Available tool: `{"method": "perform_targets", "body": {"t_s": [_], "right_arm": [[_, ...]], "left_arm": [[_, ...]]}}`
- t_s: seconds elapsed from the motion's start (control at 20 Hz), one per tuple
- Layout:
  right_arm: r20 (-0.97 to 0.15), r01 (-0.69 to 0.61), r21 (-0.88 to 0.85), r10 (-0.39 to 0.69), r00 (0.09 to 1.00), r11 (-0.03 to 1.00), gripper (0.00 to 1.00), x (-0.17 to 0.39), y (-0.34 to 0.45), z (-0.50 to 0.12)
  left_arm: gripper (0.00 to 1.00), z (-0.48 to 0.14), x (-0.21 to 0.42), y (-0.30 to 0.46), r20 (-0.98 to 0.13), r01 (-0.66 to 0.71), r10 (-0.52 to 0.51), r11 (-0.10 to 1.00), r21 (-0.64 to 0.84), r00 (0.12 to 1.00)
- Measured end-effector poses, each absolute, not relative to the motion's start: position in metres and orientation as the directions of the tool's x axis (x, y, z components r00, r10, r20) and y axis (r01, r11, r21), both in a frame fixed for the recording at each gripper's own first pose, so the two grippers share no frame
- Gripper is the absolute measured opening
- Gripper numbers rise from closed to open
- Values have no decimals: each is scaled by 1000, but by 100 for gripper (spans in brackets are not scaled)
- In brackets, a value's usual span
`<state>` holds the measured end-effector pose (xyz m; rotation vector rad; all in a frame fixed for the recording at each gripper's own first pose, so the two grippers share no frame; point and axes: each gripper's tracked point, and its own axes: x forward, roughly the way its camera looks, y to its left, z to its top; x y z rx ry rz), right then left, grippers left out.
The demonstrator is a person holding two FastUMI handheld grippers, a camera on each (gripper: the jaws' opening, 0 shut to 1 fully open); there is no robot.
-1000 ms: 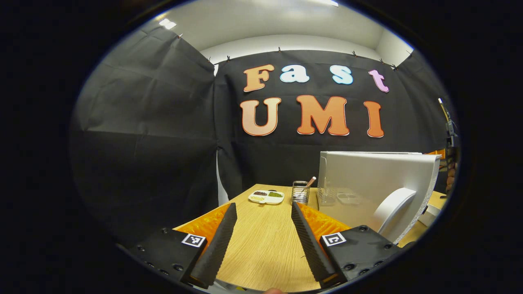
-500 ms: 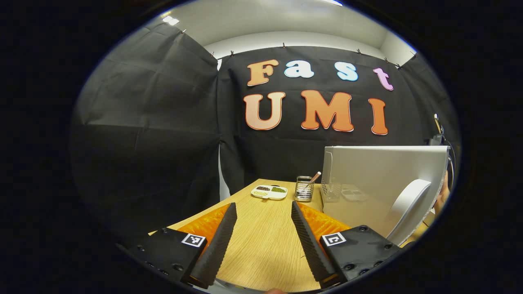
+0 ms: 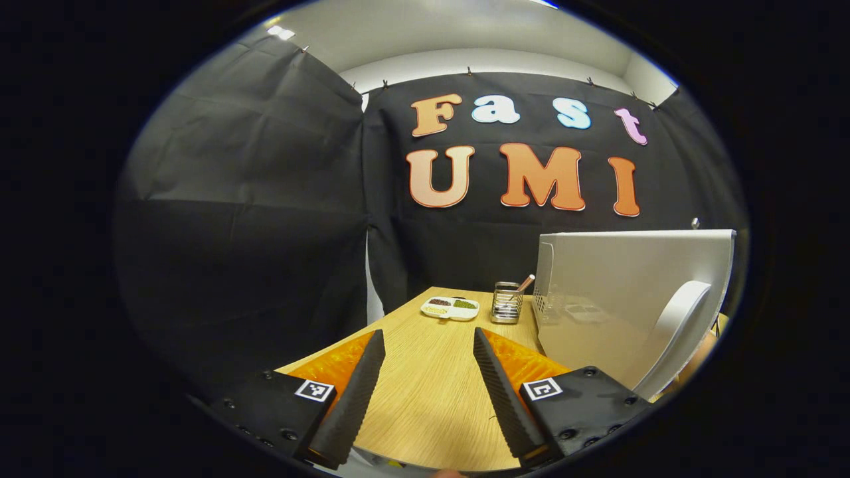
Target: Open the microwave oven with the left hand, put the food in, and close the microwave oven.
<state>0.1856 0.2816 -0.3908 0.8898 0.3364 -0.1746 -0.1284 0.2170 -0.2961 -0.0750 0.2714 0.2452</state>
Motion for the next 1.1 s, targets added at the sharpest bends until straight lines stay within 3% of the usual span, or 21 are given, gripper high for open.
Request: {"method": "perform_targets", "body": {"t_s": [0.25, 0.5, 0.8, 0.85, 0.95, 1.1], "right_arm": [[-361, 296, 736, -17, 932, 608, 16, 197, 294, -403], [-393, 279, 670, 9, 920, 687, 16, 201, 307, -416], [-471, 271, 415, -50, 881, 869, 38, 190, 288, -434], [-476, 250, 399, -34, 879, 882, 46, 185, 291, -434], [-481, 203, 401, 16, 877, 893, 54, 180, 296, -431], [-451, 131, 327, 33, 892, 936, 58, 166, 293, -412]], "left_arm": [[85, -302, -134, 219, -293, -261, 235, 964, -53, 927], [88, -296, -134, 213, -276, -255, 231, 965, -54, 933], [88, -294, -135, 203, -281, -235, 214, 971, -42, 935], [85, -293, -134, 200, -280, -228, 209, 973, -40, 937], [88, -295, -131, 191, -282, -208, 187, 977, -47, 941], [92, -296, -126, 177, -295, -174, 153, 984, -46, 943]]}}
